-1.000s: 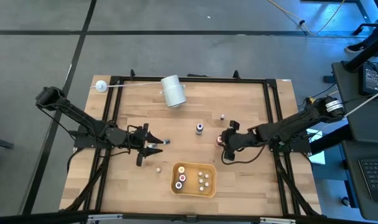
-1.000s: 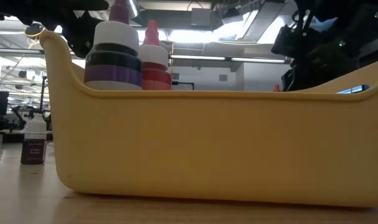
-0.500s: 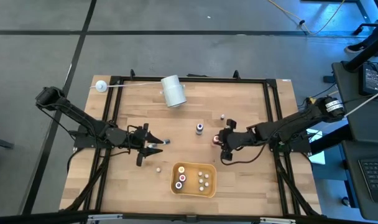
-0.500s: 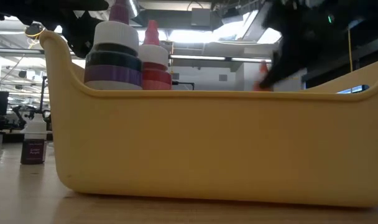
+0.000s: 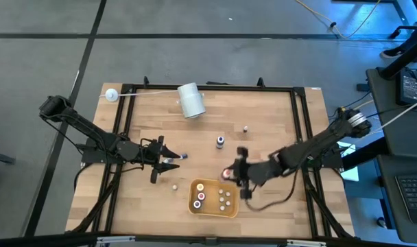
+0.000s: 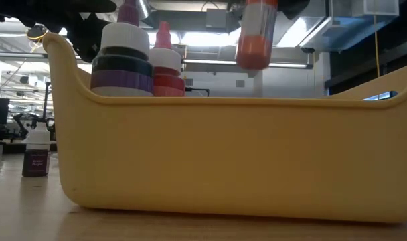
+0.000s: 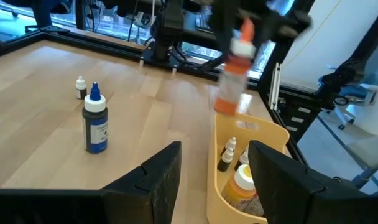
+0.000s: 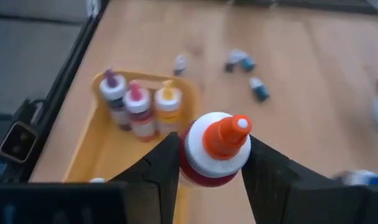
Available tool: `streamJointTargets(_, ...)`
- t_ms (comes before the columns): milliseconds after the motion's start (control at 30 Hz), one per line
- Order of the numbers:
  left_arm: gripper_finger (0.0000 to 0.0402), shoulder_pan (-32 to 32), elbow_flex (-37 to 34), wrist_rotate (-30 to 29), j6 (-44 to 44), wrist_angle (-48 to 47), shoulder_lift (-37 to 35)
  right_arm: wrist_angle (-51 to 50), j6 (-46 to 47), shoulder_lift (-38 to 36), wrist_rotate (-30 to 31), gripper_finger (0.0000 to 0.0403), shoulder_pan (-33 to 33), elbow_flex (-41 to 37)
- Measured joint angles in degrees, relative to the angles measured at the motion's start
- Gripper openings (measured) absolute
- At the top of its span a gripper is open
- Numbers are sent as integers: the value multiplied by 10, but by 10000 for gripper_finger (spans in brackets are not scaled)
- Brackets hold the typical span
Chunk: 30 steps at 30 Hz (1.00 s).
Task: Pick & Place food coloring
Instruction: Put the big orange food coloring bottle into the yellow bin
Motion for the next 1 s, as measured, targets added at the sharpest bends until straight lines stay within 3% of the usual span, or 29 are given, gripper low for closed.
streamJointTargets(233, 178, -1, 0, 0, 0, -5, 0, 11, 0, 131, 0, 144, 43, 79)
streamJointTargets(467, 182, -2, 0, 0, 0, -10, 0, 3, -6, 228, 0, 144, 43, 136)
streamJointTargets(1000, 181, -2, 0, 0, 0, -25, 0, 34, 15, 255, -21, 144, 7, 143)
